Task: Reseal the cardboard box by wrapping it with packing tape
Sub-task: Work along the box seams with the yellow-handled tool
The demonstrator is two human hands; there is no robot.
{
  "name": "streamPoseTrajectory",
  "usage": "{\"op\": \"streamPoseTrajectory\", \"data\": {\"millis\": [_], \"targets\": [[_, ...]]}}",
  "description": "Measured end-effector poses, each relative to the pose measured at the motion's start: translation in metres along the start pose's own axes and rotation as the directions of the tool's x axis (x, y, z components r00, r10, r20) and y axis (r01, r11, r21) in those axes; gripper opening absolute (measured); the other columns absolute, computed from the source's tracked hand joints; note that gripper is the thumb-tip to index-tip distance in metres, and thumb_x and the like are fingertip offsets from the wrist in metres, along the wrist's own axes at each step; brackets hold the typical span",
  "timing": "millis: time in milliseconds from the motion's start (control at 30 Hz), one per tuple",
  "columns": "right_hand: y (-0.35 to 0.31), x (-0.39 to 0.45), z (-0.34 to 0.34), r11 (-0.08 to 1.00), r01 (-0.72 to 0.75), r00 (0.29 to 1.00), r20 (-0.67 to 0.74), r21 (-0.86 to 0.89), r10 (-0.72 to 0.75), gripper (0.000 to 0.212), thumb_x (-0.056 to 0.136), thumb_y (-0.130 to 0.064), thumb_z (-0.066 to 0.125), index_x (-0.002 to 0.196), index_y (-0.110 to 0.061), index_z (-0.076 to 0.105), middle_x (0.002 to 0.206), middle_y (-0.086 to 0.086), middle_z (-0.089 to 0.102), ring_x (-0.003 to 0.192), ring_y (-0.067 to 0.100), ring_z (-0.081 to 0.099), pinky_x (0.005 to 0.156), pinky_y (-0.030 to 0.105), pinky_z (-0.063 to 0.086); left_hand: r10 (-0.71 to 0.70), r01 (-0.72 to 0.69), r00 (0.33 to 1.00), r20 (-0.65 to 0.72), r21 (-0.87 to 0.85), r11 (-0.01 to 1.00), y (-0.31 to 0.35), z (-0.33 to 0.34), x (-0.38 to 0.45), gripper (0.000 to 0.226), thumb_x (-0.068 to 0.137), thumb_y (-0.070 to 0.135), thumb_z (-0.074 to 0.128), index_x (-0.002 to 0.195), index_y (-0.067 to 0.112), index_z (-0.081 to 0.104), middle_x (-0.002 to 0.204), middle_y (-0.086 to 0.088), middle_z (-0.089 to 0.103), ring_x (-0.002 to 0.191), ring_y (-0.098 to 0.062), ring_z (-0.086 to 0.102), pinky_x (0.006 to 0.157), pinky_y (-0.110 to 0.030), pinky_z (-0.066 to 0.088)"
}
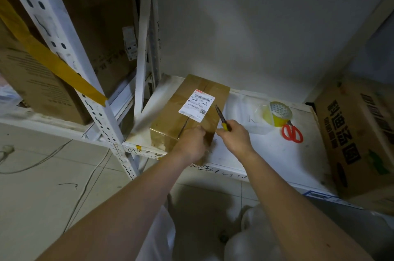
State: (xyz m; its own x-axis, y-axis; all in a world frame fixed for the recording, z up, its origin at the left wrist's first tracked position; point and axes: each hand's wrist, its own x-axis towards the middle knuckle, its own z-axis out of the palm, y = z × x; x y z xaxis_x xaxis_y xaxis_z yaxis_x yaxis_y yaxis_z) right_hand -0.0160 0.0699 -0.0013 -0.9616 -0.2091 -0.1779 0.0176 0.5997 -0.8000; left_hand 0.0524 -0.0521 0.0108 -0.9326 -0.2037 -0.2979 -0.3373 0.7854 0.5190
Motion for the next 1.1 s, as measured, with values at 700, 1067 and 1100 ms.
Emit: {"op": "streamPoseTrajectory", "data": {"millis": [700,1067,1100], "targets": [[0.028,-0.029,-0.012,0.623,0.17,0.958,-0.019,-0.763,-0.285,0.036,0.089,-0.033,0.05,0.12,-0.016,0.054,0.112,0.006,0.058,0.104,0.027,0.053,0.08,0.036,0.046,0.138,-0.111,0.99,-0.02,0.486,0.867,-0.004,0.011,0.014,0.075,0.091,0.006,0.038,0.153,0.025,-0.002,0.161,0.002,-0.01,0.149,-0.018,-0.008,0.121,-0.044,0.003],[0.007,-0.016,-0.025,0.543,0.167,0.986,0.134,-0.823,-0.1,0.031,0.088,-0.019,0.046,0.118,-0.018,0.052,0.102,0.004,0.061,0.096,0.028,0.058,0.068,0.03,0.04,0.167,-0.128,0.985,-0.031,0.511,0.85,-0.012,0.011,0.014,0.076,0.091,0.007,0.036,0.153,0.022,-0.005,0.161,0.006,-0.011,0.149,-0.013,-0.007,0.122,-0.039,0.003],[0.006,-0.016,-0.025,0.545,0.165,0.986,0.137,-0.822,-0.092,0.031,0.088,-0.018,0.046,0.118,-0.018,0.052,0.101,0.004,0.061,0.095,0.028,0.059,0.067,0.03,0.04,0.169,-0.127,0.985,-0.033,0.519,0.845,-0.013,0.011,0.014,0.076,0.091,0.007,0.036,0.153,0.021,-0.006,0.161,0.006,-0.011,0.149,-0.012,-0.007,0.122,-0.039,0.003]]}}
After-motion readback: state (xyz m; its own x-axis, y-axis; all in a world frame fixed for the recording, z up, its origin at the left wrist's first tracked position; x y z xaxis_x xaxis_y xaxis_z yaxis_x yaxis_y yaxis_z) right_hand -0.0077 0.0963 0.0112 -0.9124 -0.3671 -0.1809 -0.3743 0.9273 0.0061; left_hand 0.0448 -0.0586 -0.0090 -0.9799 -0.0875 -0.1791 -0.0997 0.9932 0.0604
